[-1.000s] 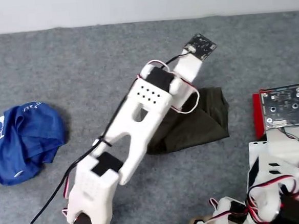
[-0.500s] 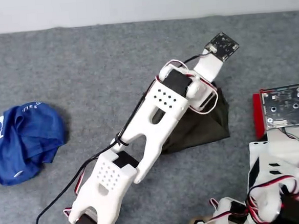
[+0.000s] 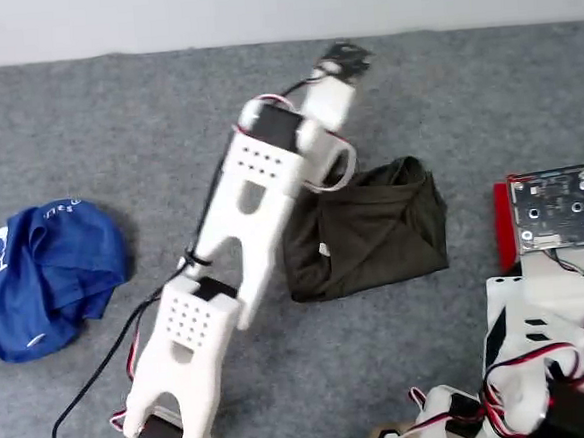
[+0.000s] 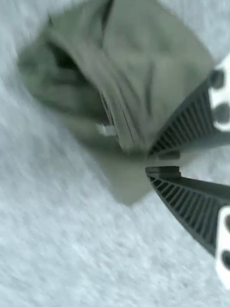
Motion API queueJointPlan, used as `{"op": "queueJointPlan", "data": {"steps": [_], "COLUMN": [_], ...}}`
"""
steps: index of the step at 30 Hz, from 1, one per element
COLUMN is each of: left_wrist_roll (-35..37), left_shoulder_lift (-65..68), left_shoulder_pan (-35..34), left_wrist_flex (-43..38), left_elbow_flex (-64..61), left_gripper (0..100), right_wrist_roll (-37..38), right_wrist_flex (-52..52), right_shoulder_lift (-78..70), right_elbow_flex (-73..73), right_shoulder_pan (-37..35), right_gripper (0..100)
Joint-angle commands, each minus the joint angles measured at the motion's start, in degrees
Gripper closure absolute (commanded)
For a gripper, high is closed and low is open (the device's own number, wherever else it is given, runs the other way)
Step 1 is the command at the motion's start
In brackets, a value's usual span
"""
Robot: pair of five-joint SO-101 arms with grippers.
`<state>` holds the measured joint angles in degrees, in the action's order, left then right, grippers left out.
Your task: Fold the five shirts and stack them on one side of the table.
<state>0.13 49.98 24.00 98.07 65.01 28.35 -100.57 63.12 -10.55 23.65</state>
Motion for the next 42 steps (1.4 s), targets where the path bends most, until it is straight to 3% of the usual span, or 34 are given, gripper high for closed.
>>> {"op": "queueJointPlan", "data": {"steps": [1,11,32,37,42], "left_wrist_roll": [-3.1,-4.7,-4.7,-4.7,-4.7], "left_shoulder_lift": [2.5,13.5,3.8,0.2,-6.5], "left_shoulder_pan": [-1.0,5.6,23.6,21.6,12.4], "left_wrist_flex": [0.7,-0.9,2.5,2.5,2.6], "left_elbow_flex": [-0.8,-0.3,3.3,3.2,0.0], "left_gripper": [98,98,98,98,98], "right_wrist_roll": [0.5,0.5,0.5,0.5,0.4], "right_wrist_flex": [-1.9,-2.0,-2.0,-1.9,1.0], "right_shoulder_lift": [0.3,0.3,0.3,0.3,-0.3], "right_elbow_flex": [0.3,0.3,0.3,0.3,-4.3], "right_shoulder_pan": [0.7,0.7,0.7,0.7,0.3], "right_gripper": [98.8,98.8,98.8,98.8,98.5]}}
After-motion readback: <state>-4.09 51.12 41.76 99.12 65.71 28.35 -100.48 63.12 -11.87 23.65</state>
